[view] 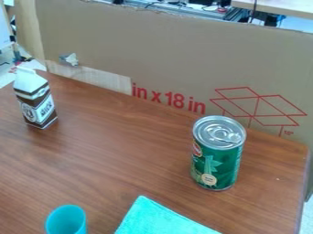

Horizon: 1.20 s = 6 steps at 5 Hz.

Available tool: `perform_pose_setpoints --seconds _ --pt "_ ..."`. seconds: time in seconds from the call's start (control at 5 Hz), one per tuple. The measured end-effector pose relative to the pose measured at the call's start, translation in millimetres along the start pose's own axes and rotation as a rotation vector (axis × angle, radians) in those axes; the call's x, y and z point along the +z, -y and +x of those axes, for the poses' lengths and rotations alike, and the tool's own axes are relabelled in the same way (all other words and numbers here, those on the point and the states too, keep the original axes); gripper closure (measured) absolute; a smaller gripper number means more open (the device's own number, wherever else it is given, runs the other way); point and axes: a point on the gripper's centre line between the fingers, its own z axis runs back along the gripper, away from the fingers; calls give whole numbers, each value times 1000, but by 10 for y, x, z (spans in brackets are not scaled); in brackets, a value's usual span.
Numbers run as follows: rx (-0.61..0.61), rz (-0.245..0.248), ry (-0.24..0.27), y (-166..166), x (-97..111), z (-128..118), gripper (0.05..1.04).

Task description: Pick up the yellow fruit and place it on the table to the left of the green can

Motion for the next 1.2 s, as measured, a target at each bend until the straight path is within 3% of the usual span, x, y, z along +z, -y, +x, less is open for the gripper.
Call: perform_pose_setpoints --seconds 0.4,0.6,1.0,1.2 --pt "167 55 -59 -330 -248 68 83" --pt "216 70 -112 -401 -402 79 83" --pt "269 62 -168 -390 -666 53 121" --pt "284 64 -170 -400 -676 52 392"
